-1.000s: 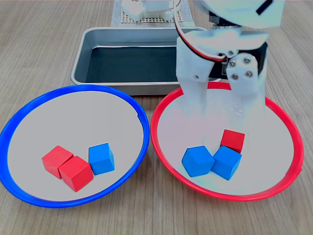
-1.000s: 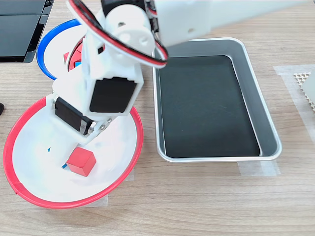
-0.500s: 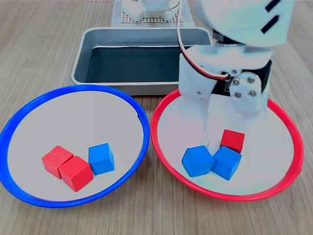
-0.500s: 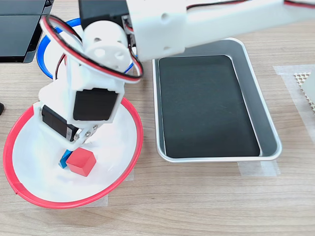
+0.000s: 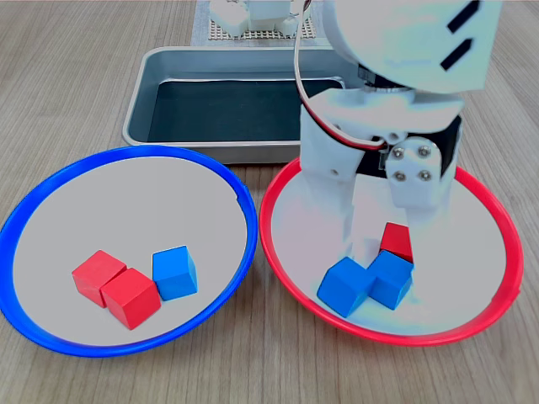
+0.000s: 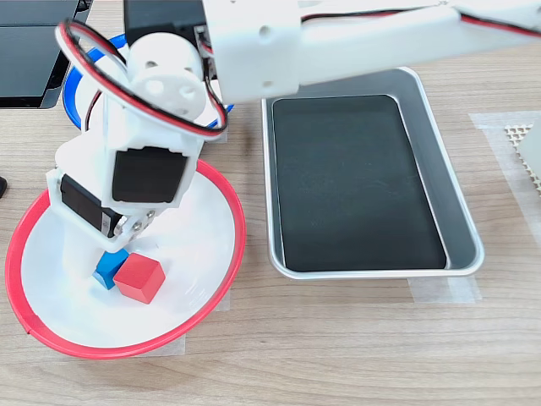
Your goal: Relocate any misplaced blocks to their matching dishes.
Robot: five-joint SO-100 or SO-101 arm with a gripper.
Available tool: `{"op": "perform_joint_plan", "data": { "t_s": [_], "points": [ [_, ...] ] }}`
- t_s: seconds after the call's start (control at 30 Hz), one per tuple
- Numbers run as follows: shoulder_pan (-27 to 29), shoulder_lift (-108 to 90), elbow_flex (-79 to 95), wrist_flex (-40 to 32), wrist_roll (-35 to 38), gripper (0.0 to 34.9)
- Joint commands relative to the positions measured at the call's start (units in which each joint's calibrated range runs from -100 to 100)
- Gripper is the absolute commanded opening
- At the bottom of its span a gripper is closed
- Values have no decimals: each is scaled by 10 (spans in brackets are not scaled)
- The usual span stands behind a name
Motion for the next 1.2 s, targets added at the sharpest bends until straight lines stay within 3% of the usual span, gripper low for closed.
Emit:
{"op": "perform_joint_plan", "data": {
  "t_s": [0.0, 0.1, 0.27, 0.6, 1.17],
  "points": [
    [5, -4, -20, -8, 2, 135],
    [4, -4, -17, -9, 6, 100],
    [2, -4, -14, -14, 7, 82],
    [-5, -12, -4, -20, 8, 4],
    [-17, -132, 19, 14, 19, 4]
  ]
}}
